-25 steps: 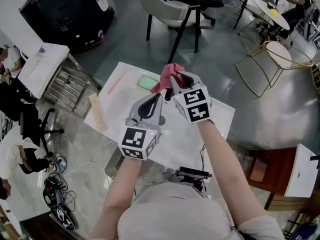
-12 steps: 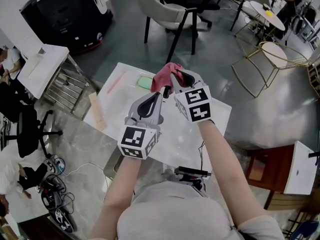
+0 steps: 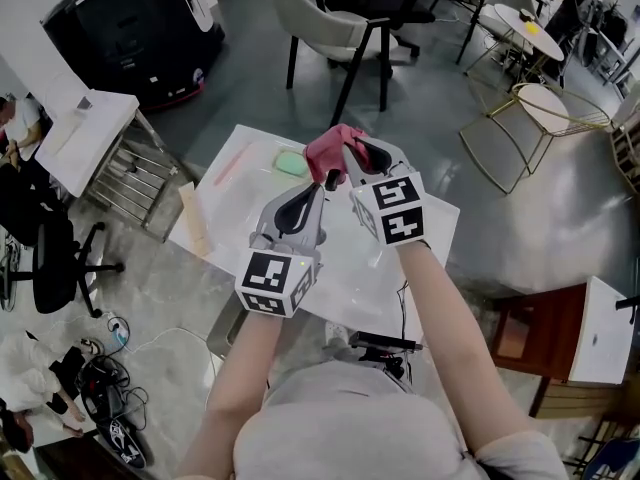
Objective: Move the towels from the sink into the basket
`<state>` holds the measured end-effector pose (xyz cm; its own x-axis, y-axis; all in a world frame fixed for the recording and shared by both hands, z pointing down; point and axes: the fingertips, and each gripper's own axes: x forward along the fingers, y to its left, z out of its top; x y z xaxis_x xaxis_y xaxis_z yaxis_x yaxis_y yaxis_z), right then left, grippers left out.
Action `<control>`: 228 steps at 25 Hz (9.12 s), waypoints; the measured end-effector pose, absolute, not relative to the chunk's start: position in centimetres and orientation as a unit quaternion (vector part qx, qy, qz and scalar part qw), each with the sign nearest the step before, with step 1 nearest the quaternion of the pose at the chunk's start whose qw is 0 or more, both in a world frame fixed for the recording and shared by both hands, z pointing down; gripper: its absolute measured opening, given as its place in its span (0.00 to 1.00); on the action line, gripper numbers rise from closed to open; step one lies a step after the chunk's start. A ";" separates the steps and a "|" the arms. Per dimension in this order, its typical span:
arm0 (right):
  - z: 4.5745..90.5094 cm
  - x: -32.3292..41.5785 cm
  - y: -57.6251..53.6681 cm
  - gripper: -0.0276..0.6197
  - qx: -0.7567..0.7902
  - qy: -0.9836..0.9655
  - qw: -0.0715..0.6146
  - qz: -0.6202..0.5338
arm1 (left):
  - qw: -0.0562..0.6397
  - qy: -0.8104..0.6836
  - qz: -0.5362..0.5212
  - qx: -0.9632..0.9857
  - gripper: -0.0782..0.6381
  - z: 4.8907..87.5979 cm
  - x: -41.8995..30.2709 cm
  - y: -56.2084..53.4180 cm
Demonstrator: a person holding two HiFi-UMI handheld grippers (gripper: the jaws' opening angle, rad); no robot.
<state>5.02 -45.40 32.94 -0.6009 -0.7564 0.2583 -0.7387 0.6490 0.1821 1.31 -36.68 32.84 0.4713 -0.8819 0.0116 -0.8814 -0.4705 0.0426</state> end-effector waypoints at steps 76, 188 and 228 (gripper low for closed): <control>28.2 0.6 -23.8 0.15 0.426 -0.898 0.087 -0.069 | 0.003 -0.528 -0.039 0.849 0.12 29.5 -5.9 -18.8; 52.5 -24.8 -6.2 0.15 0.055 -0.973 0.221 0.039 | 0.226 -0.773 -0.003 0.593 0.12 52.9 -28.7 -0.5; 72.6 -26.5 -6.1 0.17 0.045 -0.918 0.383 0.090 | 0.351 -0.755 0.006 0.554 0.12 67.9 -31.1 0.2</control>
<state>-26.51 -6.13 72.63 -0.7031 -0.0135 0.7110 -0.1516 0.9797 -0.1313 -31.11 0.18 67.91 -0.1394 -0.8320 0.5370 -0.8403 0.3863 0.3804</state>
